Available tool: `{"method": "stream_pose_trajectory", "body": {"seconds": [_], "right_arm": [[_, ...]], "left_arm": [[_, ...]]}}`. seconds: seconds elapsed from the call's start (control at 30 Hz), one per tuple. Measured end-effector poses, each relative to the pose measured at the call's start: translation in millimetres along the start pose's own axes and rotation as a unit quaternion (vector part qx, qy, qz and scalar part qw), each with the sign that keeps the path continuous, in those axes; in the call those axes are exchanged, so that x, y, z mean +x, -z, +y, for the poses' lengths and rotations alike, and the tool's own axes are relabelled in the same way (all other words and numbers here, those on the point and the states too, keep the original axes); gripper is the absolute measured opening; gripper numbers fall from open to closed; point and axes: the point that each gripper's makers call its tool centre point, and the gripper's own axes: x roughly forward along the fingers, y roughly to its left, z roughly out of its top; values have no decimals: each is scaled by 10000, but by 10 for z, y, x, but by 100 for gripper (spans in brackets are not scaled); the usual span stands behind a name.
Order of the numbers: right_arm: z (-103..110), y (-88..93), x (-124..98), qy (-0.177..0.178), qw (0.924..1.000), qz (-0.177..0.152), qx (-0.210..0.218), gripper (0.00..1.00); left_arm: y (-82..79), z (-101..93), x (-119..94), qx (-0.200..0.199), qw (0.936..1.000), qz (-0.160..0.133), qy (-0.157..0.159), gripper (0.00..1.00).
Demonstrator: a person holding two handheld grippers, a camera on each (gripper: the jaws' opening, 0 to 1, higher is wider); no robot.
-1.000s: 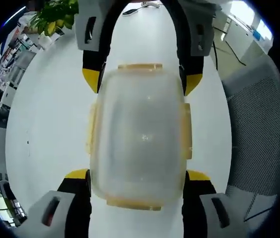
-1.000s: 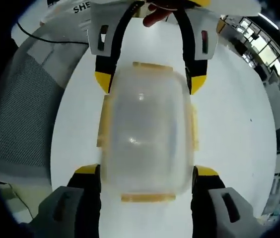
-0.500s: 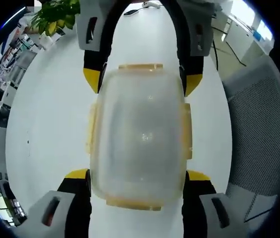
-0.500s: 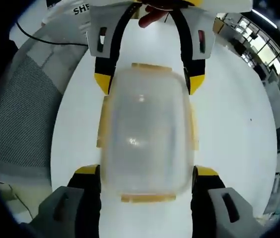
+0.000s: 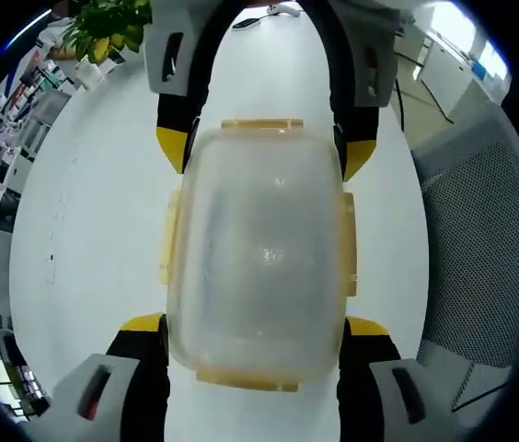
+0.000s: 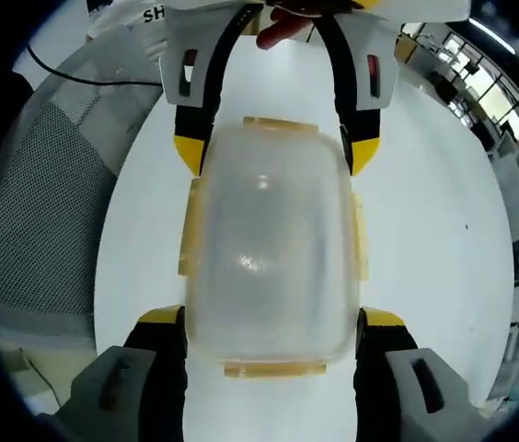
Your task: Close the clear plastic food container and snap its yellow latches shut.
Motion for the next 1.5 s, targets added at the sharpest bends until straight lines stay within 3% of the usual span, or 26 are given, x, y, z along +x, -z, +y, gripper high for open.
{"method": "stream_pose_trajectory", "body": {"seconds": [0.53,1.5], "right_arm": [[-7,-112,64,-23,9996,253,-131,73],[-73,-547,267,-12,9995,309,-12,76]], "left_arm": [[117,-7,-32,-129,9999,-76,2,72],[561,71,-105,-246,9992,-198,246,75]]}}
